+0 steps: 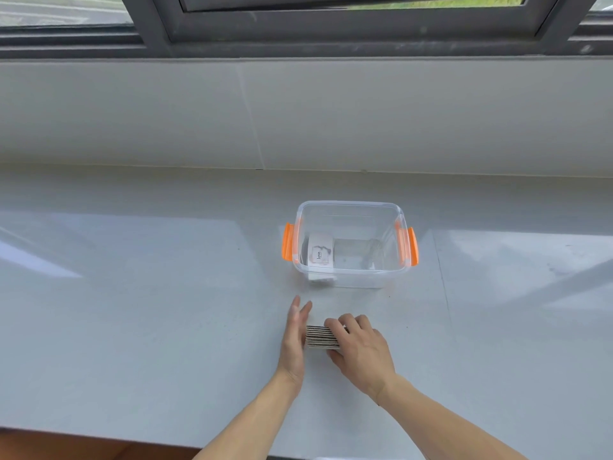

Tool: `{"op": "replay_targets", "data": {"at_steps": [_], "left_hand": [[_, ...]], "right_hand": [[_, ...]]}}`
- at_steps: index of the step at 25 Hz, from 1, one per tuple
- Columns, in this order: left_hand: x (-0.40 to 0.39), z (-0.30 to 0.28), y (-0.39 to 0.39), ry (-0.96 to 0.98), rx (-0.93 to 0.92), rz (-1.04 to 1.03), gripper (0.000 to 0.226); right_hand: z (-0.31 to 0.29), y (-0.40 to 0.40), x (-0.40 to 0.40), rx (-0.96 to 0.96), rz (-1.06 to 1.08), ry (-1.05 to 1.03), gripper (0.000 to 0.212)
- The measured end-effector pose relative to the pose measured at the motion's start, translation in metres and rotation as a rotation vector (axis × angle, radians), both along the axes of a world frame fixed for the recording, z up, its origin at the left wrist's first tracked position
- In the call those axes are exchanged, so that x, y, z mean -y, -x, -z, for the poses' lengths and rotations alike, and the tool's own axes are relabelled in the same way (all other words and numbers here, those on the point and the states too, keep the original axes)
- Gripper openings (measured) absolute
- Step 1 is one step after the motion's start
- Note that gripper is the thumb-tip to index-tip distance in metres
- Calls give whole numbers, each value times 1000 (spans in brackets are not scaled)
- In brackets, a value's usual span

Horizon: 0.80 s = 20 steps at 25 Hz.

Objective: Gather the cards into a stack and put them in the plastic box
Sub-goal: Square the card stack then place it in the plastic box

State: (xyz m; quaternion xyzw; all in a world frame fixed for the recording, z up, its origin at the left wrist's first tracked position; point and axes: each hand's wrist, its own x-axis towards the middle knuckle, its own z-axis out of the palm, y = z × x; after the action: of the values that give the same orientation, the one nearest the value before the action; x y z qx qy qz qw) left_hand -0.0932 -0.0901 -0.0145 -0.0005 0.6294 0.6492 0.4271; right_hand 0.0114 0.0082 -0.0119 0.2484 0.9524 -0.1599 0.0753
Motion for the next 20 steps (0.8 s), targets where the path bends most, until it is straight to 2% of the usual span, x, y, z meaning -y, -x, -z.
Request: {"op": "replay_targets", "data": {"at_steps": [4,8,10,12,14,16,18,20], "left_hand": [[1,-1,13,-3,-40,-112,46],[-10,-7,-15,70,-82,102,41],[-4,-5,-9,125,-193,242,45],[4,-3,-1,156,-386,422,60],[11,3,1,267,-779,686,78],[12,11,0,403,-1163,923,83],[11,11,-1,497,-1291,967,79],[7,10,-3,551,-1329,947,75]], "right_hand": [[0,1,3,-21,9,-15,35],[-1,-3,4,-38,8,-54,37],[0,-4,2,-47,7,-53,37],[2,-3,2,-72,19,-50,36],[2,-3,2,-81,29,-41,38],[2,-1,2,-82,37,-46,40],[1,1,1,-78,80,-23,37],[3,0,-2,-110,150,90,39]]}}
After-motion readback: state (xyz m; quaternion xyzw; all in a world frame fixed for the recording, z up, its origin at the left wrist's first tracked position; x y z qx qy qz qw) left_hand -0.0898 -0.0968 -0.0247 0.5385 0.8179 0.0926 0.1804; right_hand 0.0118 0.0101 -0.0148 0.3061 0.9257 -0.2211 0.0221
